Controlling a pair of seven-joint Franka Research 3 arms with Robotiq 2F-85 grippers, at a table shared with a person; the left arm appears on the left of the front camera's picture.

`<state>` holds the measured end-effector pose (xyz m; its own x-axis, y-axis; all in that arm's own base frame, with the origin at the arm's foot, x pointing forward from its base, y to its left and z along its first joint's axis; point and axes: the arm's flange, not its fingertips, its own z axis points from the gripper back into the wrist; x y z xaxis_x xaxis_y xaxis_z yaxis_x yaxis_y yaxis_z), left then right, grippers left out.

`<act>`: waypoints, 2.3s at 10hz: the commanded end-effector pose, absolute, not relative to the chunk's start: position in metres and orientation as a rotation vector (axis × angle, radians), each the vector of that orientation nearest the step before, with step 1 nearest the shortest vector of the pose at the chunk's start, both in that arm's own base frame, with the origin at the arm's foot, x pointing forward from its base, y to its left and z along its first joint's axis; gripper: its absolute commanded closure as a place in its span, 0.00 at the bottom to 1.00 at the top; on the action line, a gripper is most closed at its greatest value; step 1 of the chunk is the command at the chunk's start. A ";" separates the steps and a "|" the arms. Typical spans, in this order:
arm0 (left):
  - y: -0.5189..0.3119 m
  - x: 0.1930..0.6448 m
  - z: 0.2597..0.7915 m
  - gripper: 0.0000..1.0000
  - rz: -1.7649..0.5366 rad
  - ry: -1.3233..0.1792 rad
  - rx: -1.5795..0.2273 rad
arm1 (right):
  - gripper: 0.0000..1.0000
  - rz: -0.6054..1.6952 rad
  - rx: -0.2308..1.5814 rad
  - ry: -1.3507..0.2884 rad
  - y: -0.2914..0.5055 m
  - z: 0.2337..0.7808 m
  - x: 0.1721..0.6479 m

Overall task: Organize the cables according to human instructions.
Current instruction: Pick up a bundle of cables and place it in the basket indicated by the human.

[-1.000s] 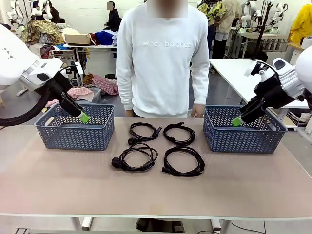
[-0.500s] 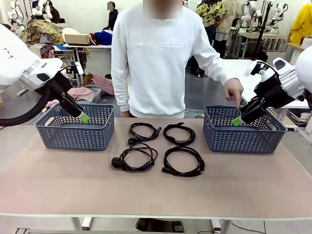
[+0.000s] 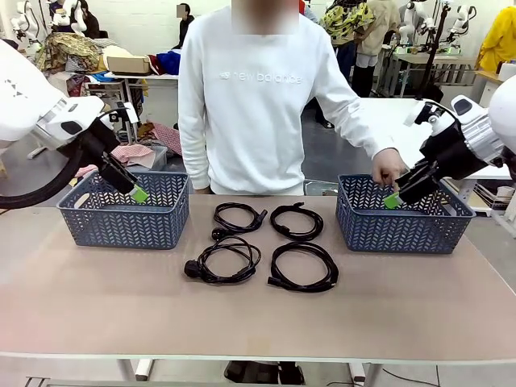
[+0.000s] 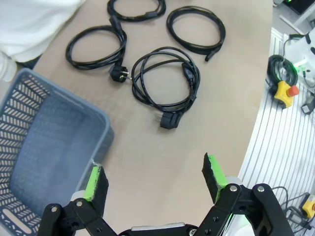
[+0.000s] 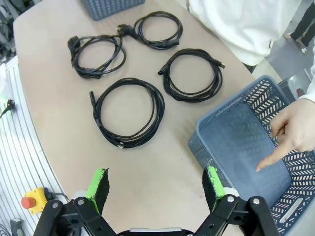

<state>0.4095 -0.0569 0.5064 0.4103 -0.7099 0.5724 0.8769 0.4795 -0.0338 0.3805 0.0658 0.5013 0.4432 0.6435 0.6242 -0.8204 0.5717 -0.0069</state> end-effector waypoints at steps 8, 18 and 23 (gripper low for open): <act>-0.055 0.409 0.505 0.00 -1.040 -0.550 -0.384 | 0.00 1.080 0.223 -0.541 0.116 0.491 0.378; -0.055 0.409 0.505 0.00 -1.040 -0.550 -0.384 | 0.00 1.333 0.219 -0.220 0.197 0.416 0.382; -0.055 0.409 0.505 0.00 -1.040 -0.550 -0.384 | 0.00 1.320 0.224 -0.231 0.203 0.408 0.374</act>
